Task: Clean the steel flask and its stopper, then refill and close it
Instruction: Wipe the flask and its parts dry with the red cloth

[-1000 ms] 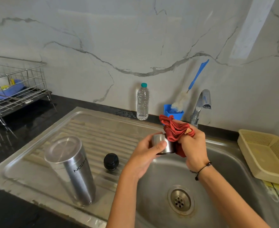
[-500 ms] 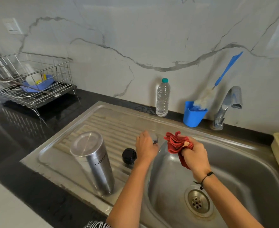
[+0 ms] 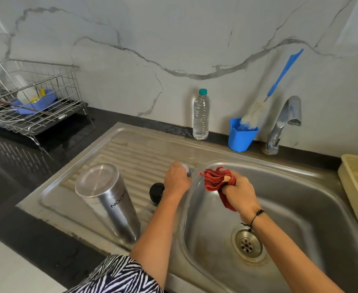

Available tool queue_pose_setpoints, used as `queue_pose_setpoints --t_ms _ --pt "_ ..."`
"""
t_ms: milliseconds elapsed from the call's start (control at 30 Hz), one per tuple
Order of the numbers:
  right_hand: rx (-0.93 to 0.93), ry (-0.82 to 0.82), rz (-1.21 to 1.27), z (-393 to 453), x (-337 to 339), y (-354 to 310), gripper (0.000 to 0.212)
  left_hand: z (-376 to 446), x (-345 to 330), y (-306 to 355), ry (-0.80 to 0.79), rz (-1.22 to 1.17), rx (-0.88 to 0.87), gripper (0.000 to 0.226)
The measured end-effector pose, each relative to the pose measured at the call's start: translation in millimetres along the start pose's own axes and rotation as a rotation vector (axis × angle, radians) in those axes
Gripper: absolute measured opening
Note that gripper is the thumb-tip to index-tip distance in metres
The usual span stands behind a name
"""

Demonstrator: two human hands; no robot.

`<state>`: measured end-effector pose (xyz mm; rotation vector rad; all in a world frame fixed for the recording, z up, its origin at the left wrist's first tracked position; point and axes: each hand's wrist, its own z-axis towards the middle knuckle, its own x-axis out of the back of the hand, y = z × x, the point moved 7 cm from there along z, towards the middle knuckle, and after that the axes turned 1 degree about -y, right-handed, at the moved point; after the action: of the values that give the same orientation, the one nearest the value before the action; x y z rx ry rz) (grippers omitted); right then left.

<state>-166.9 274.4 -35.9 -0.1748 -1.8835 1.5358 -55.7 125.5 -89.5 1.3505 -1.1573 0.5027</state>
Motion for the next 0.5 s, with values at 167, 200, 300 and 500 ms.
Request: queue_pose_setpoints --t_ms 167,200,300,500 --pt "-0.009 0.027 0.032 -3.0 18.1 3.0 0.041 -10.8 8.0 17.1 0.040 0.150 -0.027 0.070" --pt "-0.005 0.042 0.034 -5.4 25.1 2.9 0.040 -16.0 8.6 26.1 0.049 0.166 -0.059 0.073" --pt "-0.014 0.098 0.070 -14.0 54.7 10.2 0.040 -36.3 -2.9 65.0 0.012 0.211 -0.208 0.078" --pt "-0.043 0.131 0.026 -34.4 148.0 41.4 0.031 -78.0 -53.3 147.8 -0.214 0.235 -0.443 0.077"
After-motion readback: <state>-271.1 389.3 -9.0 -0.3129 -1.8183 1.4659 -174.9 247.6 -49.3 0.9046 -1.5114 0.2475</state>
